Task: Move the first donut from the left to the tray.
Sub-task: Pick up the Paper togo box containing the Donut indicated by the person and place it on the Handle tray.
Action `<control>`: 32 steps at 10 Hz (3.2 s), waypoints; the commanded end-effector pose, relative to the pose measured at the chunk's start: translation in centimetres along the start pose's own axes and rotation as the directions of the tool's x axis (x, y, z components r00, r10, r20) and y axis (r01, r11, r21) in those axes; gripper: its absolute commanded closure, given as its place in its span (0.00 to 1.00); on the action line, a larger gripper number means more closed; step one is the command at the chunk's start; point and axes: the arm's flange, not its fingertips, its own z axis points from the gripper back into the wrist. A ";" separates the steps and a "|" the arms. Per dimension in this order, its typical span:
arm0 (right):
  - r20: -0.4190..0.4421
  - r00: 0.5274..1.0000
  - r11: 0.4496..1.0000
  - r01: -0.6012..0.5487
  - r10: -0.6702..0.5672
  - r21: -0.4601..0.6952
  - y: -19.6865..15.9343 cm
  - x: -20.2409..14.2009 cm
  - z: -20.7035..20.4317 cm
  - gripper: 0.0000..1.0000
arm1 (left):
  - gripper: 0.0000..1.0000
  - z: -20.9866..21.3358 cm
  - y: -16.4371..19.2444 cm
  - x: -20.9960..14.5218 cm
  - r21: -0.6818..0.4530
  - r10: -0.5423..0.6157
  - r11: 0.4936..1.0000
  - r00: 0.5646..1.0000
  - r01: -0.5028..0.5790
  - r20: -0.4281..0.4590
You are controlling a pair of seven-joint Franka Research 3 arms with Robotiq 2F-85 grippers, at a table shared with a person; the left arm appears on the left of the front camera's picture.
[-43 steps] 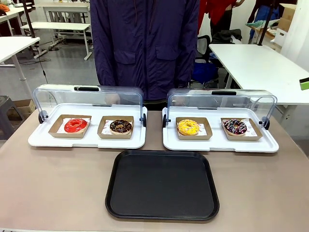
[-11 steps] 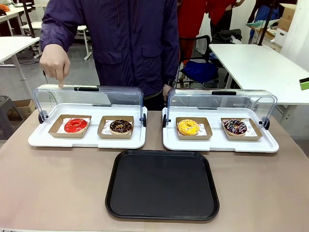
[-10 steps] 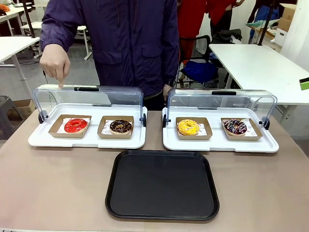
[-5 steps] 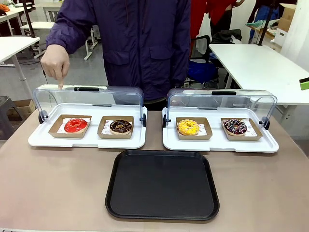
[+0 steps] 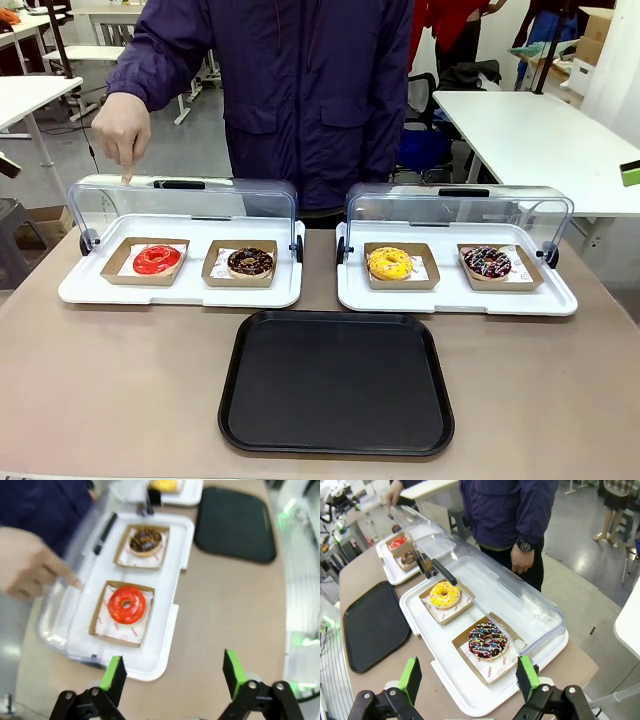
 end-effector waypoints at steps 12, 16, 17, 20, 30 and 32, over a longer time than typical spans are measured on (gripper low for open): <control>0.003 1.000 1.000 -0.006 0.006 0.001 0.2 0.2 0.1 0.00 | 0.00 -12.4 -1.0 1.0 0.032 -0.189 0.977 0.927 0.211 -0.323; 0.003 1.000 1.000 -0.006 0.006 0.001 0.2 0.2 0.1 0.00 | 0.00 -17.1 -0.1 1.9 0.029 -0.203 0.969 0.859 0.245 -0.470; 0.003 1.000 1.000 -0.006 0.006 0.001 0.2 0.2 0.1 0.00 | 0.00 -18.2 0.4 1.8 0.034 -0.198 0.968 0.842 0.248 -0.502; 0.003 1.000 1.000 -0.006 0.006 0.001 0.2 0.2 0.1 0.00 | 0.00 -20.1 1.8 1.0 0.036 -0.184 0.970 0.819 0.242 -0.544; 0.003 1.000 1.000 -0.006 0.006 0.001 0.2 0.2 0.1 0.00 | 0.00 -23.9 5.3 -1.8 0.028 -0.192 0.966 0.790 0.256 -0.582; 0.003 1.000 1.000 -0.006 0.006 0.001 0.2 0.2 0.1 0.00 | 0.00 -24.5 5.6 -2.2 0.023 -0.202 0.964 0.790 0.263 -0.579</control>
